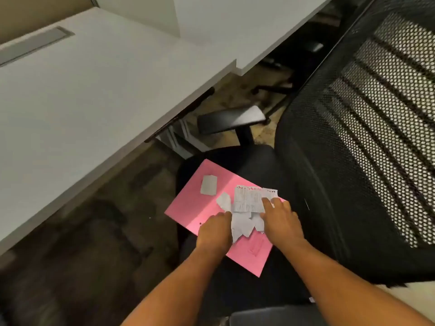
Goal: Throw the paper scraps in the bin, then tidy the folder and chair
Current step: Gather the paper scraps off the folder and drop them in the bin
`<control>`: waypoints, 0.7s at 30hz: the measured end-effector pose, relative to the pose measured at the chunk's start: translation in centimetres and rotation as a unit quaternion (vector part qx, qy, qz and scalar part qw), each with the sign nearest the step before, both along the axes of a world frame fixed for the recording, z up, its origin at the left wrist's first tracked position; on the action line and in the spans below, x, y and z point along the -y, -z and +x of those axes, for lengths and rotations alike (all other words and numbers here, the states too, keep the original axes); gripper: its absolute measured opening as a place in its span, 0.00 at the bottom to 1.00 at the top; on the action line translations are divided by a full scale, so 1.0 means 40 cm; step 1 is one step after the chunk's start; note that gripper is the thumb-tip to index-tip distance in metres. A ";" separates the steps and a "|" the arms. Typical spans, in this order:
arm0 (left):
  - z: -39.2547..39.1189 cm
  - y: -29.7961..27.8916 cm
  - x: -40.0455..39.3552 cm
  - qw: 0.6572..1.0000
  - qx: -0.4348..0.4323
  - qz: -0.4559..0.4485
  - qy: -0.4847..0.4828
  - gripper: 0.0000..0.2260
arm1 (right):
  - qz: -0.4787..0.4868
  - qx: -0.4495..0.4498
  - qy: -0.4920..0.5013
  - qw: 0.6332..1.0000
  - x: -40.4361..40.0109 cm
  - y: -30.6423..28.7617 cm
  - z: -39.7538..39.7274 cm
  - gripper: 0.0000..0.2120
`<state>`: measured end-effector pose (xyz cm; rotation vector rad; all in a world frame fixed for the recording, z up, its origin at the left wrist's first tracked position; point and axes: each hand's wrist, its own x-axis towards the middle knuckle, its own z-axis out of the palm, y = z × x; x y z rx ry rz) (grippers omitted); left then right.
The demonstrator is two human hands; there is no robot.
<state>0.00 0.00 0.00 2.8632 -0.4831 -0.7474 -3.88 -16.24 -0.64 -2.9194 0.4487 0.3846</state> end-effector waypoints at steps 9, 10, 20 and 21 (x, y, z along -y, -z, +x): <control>-0.002 0.137 0.004 0.992 -0.028 -0.048 -0.115 0.23 | 0.043 -0.073 0.081 0.993 0.017 0.102 -0.011 0.28; 0.000 0.142 0.005 0.991 -0.027 -0.051 -0.120 0.23 | 0.045 -0.074 0.082 0.993 0.015 0.106 -0.010 0.28; -0.002 0.146 0.002 0.975 -0.076 -0.123 -0.171 0.11 | 0.061 -0.047 0.079 0.994 -0.003 0.114 -0.004 0.22; -0.004 0.146 0.000 0.974 -0.075 -0.120 -0.180 0.13 | 0.061 -0.042 0.081 0.994 -0.003 0.112 -0.004 0.21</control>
